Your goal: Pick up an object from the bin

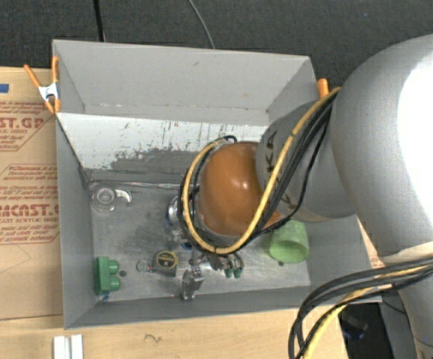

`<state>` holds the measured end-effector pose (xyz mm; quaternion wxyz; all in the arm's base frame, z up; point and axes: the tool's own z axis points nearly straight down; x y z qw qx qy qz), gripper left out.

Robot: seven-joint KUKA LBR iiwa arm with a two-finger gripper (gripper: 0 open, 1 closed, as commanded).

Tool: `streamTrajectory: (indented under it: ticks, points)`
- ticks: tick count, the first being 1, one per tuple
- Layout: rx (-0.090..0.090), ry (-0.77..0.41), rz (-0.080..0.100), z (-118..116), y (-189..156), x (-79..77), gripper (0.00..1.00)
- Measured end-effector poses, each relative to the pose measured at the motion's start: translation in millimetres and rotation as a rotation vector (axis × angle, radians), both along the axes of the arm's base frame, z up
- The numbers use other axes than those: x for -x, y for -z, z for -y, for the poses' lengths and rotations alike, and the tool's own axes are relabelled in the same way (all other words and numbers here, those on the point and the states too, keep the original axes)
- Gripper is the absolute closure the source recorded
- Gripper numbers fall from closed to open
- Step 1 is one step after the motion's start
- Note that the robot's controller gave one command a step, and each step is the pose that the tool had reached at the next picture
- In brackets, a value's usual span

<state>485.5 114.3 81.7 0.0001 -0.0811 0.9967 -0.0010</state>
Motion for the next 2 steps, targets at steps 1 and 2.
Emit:
streamTrajectory:
  ticks: [1,2]
  points:
    - [-0.002,-0.205,0.020,-26.4,7.0,-0.8,0.00]
    - [-0.002,-0.205,0.006,-26.9,7.5,2.8,1.00]
